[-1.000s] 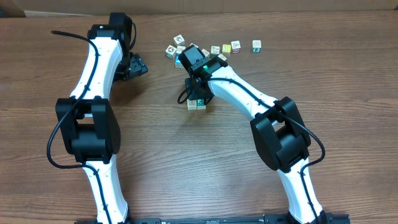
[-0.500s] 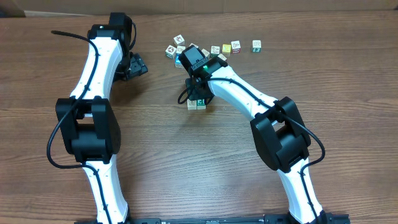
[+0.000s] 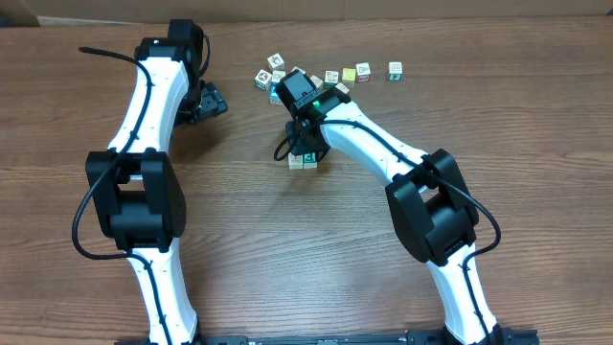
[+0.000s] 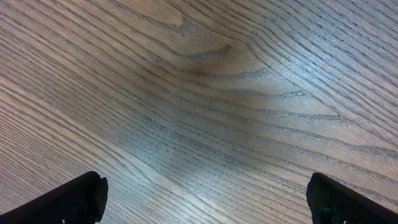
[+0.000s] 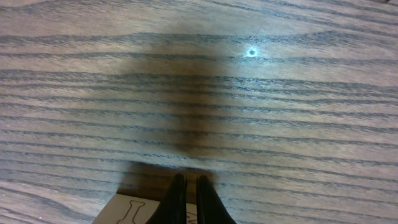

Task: Form a horizontal line
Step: 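Hold the right gripper down on the blocks, adjusting their position, then lift the right gripper and move it up to the block cluster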

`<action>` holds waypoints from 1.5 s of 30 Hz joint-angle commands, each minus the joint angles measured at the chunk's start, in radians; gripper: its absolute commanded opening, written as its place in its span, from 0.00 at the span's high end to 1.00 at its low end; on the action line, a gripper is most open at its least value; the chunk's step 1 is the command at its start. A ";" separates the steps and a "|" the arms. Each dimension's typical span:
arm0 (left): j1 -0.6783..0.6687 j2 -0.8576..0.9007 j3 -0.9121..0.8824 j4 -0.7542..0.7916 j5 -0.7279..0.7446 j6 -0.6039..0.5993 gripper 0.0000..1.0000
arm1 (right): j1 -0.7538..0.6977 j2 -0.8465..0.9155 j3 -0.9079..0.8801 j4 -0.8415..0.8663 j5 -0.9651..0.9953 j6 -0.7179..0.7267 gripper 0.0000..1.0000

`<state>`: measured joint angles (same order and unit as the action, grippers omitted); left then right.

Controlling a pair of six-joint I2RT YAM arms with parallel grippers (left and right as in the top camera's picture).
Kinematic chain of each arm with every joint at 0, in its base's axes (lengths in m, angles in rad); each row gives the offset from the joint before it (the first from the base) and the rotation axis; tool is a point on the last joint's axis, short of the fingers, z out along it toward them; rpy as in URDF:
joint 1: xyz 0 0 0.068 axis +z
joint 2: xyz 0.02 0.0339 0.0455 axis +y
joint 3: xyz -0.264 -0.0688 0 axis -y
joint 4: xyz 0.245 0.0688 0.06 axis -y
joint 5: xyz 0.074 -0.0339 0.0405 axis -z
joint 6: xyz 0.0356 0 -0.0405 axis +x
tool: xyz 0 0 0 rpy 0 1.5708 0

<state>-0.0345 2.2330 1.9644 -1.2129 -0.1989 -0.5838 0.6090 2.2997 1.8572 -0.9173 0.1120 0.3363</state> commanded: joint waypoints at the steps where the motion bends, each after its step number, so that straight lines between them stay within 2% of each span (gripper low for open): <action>1: 0.002 -0.021 0.021 -0.002 -0.010 0.004 0.00 | -0.003 0.002 -0.003 0.000 0.012 -0.014 0.96; 45: 0.000 -0.021 0.021 -0.002 -0.010 0.005 0.00 | -0.002 0.002 -0.003 -0.008 0.018 -0.054 0.96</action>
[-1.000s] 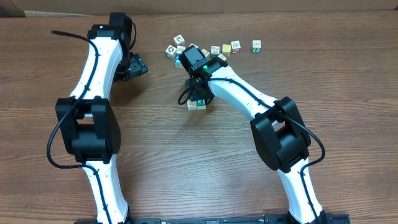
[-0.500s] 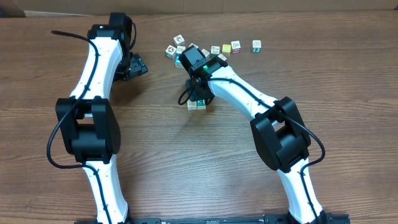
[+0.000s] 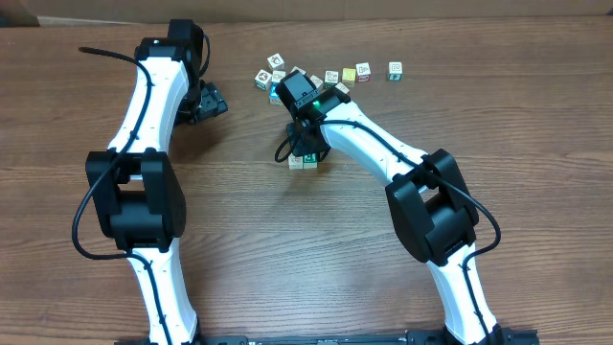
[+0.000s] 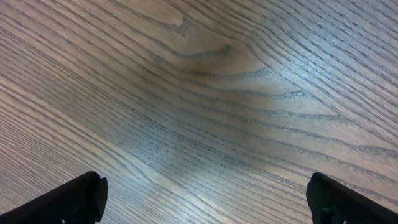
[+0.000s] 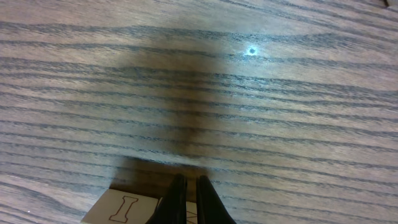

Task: Form a horizontal line
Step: 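Lift the right gripper and move it up to the block cluster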

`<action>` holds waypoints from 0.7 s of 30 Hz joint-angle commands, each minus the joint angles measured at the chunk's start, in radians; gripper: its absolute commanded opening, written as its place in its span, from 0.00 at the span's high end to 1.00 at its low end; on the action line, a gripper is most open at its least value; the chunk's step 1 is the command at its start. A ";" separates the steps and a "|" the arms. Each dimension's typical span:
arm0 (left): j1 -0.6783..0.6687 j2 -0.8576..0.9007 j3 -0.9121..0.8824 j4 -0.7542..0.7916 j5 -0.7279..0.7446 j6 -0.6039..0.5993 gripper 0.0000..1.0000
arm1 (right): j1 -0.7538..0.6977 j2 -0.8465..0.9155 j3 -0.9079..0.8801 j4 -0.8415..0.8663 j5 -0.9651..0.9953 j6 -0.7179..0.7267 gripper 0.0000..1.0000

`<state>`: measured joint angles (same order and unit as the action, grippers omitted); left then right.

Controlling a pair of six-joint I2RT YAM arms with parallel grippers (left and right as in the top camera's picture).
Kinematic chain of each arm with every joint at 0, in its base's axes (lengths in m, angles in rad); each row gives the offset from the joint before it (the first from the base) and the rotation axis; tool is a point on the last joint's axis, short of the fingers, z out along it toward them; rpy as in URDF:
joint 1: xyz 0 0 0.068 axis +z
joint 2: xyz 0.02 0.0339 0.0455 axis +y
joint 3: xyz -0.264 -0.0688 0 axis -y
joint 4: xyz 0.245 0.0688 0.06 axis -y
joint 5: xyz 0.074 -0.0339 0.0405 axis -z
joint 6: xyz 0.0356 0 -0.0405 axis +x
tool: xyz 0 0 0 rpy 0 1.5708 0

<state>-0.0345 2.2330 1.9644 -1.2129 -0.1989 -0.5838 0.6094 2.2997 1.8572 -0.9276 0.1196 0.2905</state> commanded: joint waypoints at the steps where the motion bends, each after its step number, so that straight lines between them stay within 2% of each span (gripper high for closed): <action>1: 0.000 -0.021 0.021 -0.002 -0.010 0.005 0.00 | -0.003 0.002 -0.003 0.003 0.010 -0.008 0.96; 21: -0.003 -0.021 0.021 -0.002 -0.010 0.004 0.00 | -0.003 0.002 -0.003 -0.003 0.003 -0.031 0.96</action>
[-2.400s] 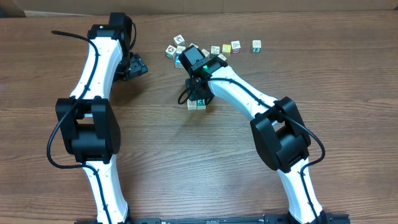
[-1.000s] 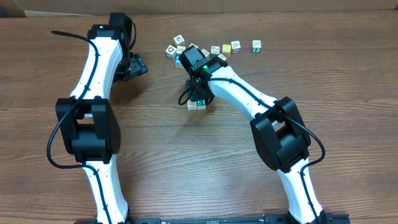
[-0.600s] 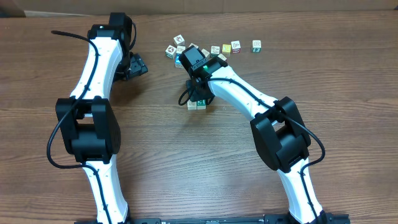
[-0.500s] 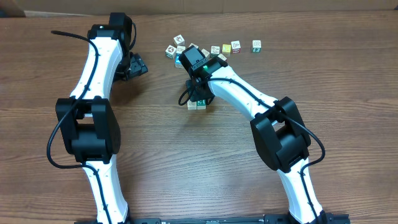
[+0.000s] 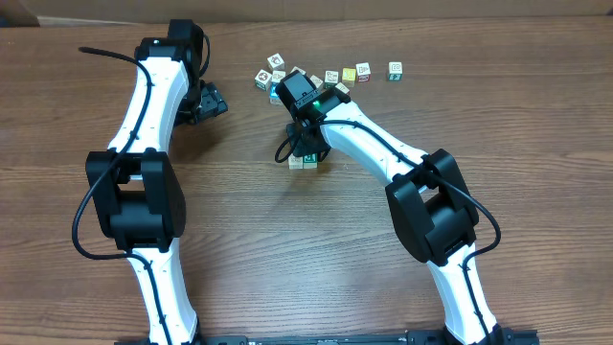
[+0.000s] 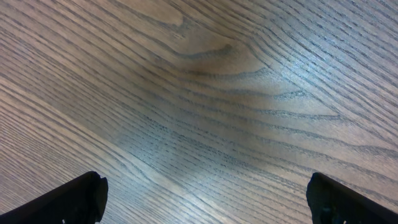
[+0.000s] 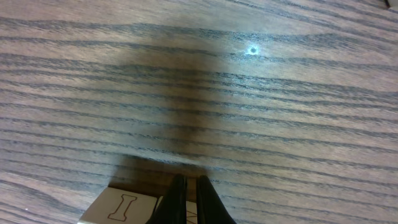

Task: Form a horizontal line
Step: 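Lift the right gripper and move it up to the block cluster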

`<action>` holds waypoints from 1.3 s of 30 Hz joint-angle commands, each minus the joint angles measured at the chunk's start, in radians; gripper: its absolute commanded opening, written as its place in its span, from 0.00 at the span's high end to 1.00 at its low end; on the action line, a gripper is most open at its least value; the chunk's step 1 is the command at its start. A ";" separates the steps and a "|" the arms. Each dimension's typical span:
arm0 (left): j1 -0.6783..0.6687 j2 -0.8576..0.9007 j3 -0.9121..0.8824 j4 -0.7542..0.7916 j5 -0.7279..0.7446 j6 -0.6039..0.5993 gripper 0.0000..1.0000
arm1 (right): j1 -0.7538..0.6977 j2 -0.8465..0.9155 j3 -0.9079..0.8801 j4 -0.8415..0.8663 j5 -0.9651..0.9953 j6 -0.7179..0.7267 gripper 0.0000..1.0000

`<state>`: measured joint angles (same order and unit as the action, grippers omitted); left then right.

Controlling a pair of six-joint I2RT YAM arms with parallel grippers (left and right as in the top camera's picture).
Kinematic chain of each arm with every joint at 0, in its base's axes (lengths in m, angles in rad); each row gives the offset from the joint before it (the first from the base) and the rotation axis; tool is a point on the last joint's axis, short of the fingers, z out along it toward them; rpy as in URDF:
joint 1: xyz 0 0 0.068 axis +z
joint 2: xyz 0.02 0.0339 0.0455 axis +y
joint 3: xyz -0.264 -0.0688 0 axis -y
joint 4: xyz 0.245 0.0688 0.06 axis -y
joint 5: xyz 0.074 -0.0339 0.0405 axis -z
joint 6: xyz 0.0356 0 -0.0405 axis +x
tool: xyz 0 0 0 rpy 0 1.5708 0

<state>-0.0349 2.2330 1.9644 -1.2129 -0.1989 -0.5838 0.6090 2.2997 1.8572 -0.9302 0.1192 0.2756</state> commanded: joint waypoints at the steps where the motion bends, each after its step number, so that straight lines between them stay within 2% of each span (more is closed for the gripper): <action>1: -0.003 -0.021 0.021 -0.002 -0.010 0.004 0.00 | -0.002 0.002 -0.003 -0.001 0.003 -0.016 0.96; 22: -0.003 -0.021 0.021 -0.002 -0.010 0.005 0.00 | -0.020 0.002 -0.001 0.028 0.003 -0.011 0.96; 30: -0.003 -0.021 0.021 -0.002 -0.010 0.005 0.00 | -0.079 0.000 0.080 0.032 -0.012 0.040 0.96; 35: -0.003 -0.021 0.021 -0.002 -0.010 0.004 0.00 | -0.122 0.000 0.089 0.041 -0.017 0.110 0.90; 36: -0.003 -0.021 0.021 -0.002 -0.010 0.005 0.00 | -0.129 0.001 0.089 0.044 -0.021 0.122 0.88; 37: -0.003 -0.021 0.021 -0.002 -0.010 0.004 0.00 | -0.136 0.001 0.089 0.050 -0.033 0.121 0.82; 39: -0.003 -0.021 0.021 -0.002 -0.010 0.004 0.00 | -0.145 0.001 0.089 0.059 -0.034 0.121 0.78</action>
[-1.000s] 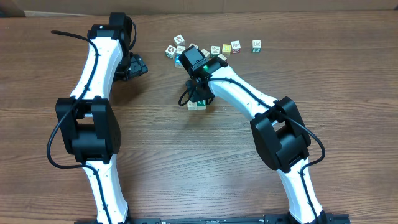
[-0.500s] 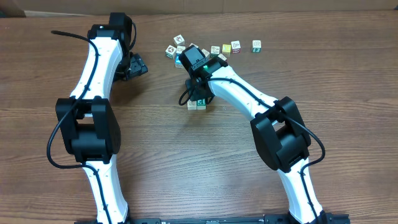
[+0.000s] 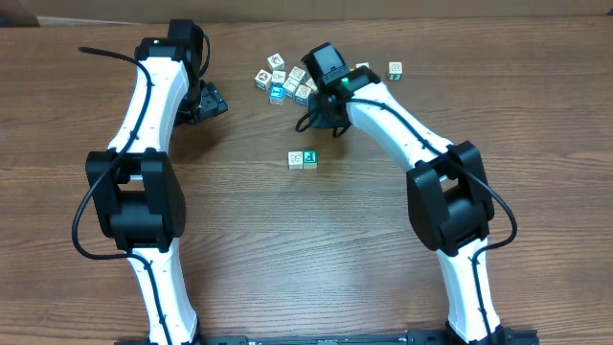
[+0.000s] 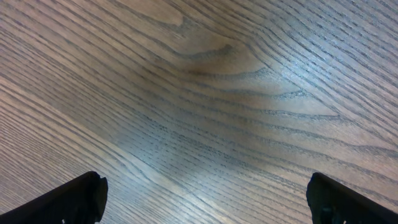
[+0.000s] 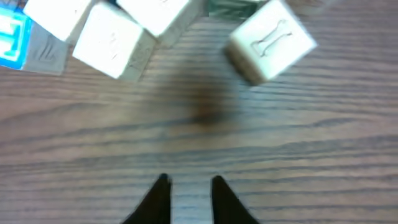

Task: Form a horizontal line
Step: 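Lift the right gripper and move it up to the block cluster, then lower the right gripper onto the cream I block in the cluster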

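Two small cubes, a pale one and a green-faced one, lie side by side in a short row at mid-table. A loose cluster of cubes lies at the far edge. My right gripper hovers just in front of that cluster, apart from the pair. In the right wrist view its tips stand slightly open over bare wood with nothing between them. Ahead of them lie a bone-marked cube, white cubes and a blue-faced one. My left gripper is wide open over bare table.
One cube lies apart at the far right of the cluster. The left arm reaches up the left side, its gripper left of the cluster. The brown wooden table stretches toward the near edge.
My right gripper has left the pair of cubes and now hangs near the far cluster. Its fingers, shut before, are now slightly apart. The pair stays in place; the left arm is unchanged.
My right gripper was shut with its tips down at the two cubes at mid-table, and over the earlier moments the bone-marked cube beneath it showed a little further left. Now the gripper is away by the cluster, open. The left gripper stayed open and still throughout.
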`<action>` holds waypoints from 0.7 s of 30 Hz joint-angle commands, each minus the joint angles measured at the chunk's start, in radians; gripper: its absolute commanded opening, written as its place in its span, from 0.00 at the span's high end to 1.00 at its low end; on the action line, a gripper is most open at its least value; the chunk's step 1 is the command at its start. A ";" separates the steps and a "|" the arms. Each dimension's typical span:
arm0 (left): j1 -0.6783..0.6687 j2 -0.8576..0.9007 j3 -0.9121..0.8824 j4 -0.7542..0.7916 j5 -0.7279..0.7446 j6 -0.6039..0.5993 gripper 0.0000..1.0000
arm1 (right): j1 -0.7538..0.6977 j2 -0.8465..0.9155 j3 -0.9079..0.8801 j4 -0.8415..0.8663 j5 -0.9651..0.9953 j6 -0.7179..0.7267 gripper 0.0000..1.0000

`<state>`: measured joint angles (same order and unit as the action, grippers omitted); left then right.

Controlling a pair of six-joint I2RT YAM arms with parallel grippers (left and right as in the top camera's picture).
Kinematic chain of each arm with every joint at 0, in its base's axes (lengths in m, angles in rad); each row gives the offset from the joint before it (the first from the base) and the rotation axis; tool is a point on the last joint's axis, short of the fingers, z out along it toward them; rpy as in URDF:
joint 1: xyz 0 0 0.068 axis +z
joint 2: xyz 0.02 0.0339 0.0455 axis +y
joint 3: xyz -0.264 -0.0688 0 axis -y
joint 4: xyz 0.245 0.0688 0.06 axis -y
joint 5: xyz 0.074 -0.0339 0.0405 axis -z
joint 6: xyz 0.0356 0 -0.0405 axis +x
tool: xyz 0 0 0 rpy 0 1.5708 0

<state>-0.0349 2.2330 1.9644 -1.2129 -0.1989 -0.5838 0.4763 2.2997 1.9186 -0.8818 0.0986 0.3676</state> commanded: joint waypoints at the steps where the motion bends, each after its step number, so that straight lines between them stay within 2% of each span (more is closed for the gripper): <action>1: -0.003 -0.021 0.021 -0.002 -0.010 0.004 0.00 | -0.014 0.001 0.027 0.016 -0.012 0.029 0.75; 5: -0.003 -0.021 0.021 -0.002 -0.010 0.005 0.00 | -0.021 0.001 0.027 0.054 -0.010 0.031 0.66; 7: -0.003 -0.021 0.021 -0.002 -0.010 0.004 0.00 | -0.020 0.001 0.027 0.082 -0.002 0.056 0.52; 8: -0.003 -0.021 0.021 -0.002 -0.010 0.004 0.00 | -0.020 0.001 0.027 0.098 0.014 0.092 0.49; 15: -0.003 -0.021 0.021 -0.002 -0.010 0.004 0.00 | -0.021 0.001 0.026 0.147 0.163 0.291 0.44; 21: -0.003 -0.021 0.021 -0.002 -0.010 0.004 0.00 | -0.020 0.001 0.026 0.212 0.205 0.296 0.44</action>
<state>-0.0349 2.2330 1.9644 -1.2125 -0.1989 -0.5838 0.4541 2.2997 1.9186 -0.6853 0.2451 0.6254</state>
